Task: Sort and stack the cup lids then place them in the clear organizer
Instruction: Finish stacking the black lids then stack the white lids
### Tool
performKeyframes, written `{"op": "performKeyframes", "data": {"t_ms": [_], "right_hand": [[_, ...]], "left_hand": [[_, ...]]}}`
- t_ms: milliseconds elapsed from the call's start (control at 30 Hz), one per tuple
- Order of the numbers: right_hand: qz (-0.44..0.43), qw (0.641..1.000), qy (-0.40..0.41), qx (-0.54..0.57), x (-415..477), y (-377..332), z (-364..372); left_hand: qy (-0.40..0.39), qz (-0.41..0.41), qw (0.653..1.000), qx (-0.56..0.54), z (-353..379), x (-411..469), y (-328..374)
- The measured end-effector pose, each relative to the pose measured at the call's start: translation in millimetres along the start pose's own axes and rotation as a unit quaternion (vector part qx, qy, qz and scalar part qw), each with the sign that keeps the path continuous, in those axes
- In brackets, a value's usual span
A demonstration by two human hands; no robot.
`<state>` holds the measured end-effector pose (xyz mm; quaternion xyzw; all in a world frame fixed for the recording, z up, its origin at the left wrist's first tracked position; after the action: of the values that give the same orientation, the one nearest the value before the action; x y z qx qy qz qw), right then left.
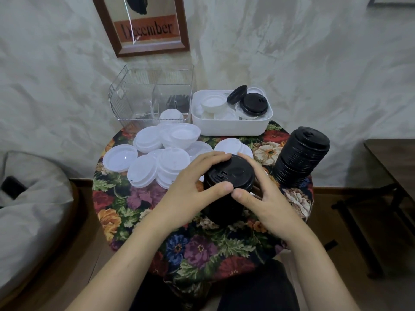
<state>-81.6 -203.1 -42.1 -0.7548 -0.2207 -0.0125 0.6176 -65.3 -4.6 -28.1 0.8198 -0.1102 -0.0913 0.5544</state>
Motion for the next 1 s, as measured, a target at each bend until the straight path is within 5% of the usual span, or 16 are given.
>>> {"op": "performKeyframes", "data": {"t_ms": [700, 867, 1000], "right_hand": [[0.006, 0.999, -0.036, -0.035, 9.4, -0.2, -7.7], [0.013, 0.999, -0.033, -0.035, 9.6, 1.8, -6.4], [0.017, 0.999, -0.036, -0.030, 9.2, -0.2, -5.5]], "left_hand": [[-0.129, -0.043, 0.991, -0.004, -21.4, 15.8, -4.7], [0.047, 0.001, 0.999, -0.012, -33.6, 71.1, 4.1], [0.113, 0.059, 0.975, 0.183, -17.1, 142.4, 21.3]]}}
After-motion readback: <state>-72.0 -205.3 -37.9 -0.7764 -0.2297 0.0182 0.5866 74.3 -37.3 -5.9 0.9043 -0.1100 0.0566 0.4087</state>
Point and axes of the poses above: each hand's wrist, its own x-axis towards the middle knuckle, its own z-axis out of the palm, y = z × x, the point moved 2 cm from there along x, towards the middle knuckle, and after that the axes turned 13 degrees about -z, right-handed, at the moved point
